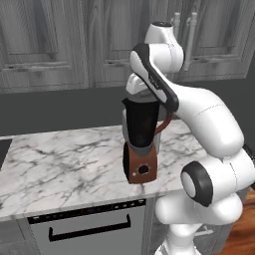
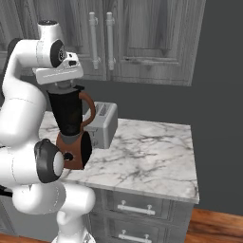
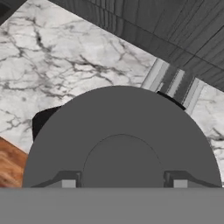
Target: Open the blender lid, put the pear in the blender, close the lid, and start the blender.
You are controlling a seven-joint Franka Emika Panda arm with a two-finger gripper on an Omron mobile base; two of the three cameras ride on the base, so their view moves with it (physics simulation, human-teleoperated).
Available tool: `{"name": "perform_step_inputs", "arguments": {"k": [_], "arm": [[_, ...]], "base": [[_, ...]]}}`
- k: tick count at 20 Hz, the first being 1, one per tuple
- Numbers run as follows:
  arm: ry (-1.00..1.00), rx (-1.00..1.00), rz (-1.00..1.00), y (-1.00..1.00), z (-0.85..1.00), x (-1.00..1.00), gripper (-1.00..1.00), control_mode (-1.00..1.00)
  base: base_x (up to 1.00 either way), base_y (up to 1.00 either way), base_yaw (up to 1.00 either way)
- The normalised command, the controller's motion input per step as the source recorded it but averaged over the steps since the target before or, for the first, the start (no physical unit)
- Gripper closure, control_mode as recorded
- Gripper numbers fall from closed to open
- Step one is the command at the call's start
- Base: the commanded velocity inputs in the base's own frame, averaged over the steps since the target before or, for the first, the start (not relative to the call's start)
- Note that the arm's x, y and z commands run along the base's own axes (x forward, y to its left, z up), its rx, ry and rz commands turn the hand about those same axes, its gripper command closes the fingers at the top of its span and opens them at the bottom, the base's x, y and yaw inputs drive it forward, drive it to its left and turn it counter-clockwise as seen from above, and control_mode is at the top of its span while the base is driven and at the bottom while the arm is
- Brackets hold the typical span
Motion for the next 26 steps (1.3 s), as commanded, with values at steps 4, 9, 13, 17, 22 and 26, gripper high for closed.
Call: {"name": "perform_step_inputs", "arguments": {"k": [4, 9, 13, 17, 22, 26], "arm": [[-0.14, 0.0, 0.0, 0.1, -0.13, 0.27, 1.0, -1.0], [-0.19, 0.0, 0.0, 0.07, -0.1, 0.18, 1.0, -1.0], [-0.2, 0.0, 0.03, 0.0, -0.35, 0.09, 1.0, -1.0], [-0.24, 0.02, 0.1, -0.06, -0.52, 0.0, 1.0, -1.0], [-0.14, 0.06, 0.14, -0.07, -0.48, 0.0, 1.0, -1.0], [0.0, 0.08, 0.13, -0.01, -0.48, 0.01, 1.0, -1.0]], "base": [[0.0, 0.0, 0.0], [0.0, 0.0, 0.0], [0.0, 0.0, 0.0], [0.0, 0.0, 0.0], [0.0, 0.0, 0.0], [0.0, 0.0, 0.0]]}}
